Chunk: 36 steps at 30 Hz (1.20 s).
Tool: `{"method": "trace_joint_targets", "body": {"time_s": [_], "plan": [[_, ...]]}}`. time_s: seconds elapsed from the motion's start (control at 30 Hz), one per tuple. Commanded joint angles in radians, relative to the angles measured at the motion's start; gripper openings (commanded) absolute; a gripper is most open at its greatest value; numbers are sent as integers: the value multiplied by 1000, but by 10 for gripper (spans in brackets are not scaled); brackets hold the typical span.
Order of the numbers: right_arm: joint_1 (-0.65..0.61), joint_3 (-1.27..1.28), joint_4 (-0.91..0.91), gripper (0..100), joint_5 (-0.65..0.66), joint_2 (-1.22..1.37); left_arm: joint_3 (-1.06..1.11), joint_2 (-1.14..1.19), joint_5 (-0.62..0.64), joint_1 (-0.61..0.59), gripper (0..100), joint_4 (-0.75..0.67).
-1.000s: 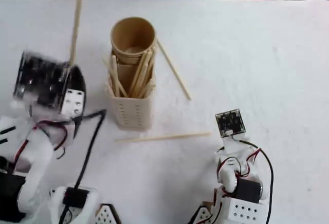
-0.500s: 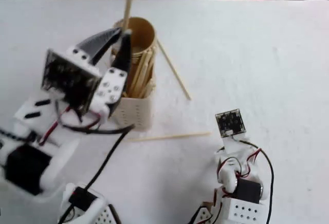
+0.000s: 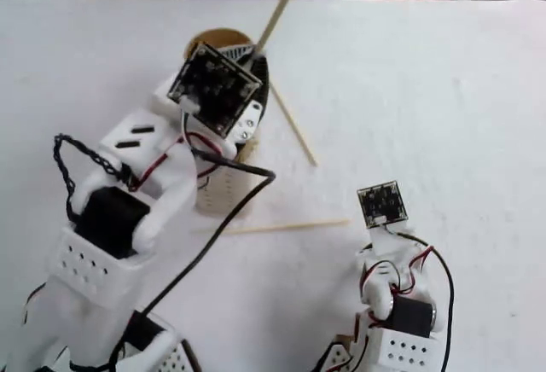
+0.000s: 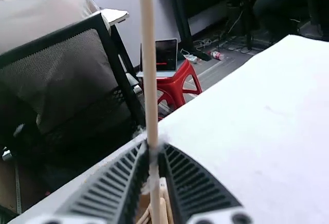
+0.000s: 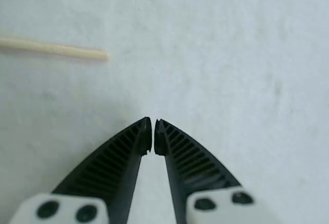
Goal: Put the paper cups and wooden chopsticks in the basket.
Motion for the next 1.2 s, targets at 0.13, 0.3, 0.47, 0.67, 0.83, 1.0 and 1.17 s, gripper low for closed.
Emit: {"method": "trace_joint_targets", "body": {"time_s": [0.13,0.3,0.47,0.67,0.83,1.0,1.17], "plan": [[12,9,1,24,9,-7,123,-154,-5,-36,76,-38],[12,9,1,24,9,-7,147,-170,-5,-102,98,-32],[12,9,1,24,9,-7,146,-176,-5,-153,98,-28],[12,9,1,24,9,-7,126,-295,-5,-274,98,44],[12,9,1,24,9,-7,193,-496,-12,-334,98,181],[12,9,1,24,9,-7,410,-750,-12,-450,100,190],[12,9,1,24,9,-7,692,-1023,-12,-562,102,190]]}}
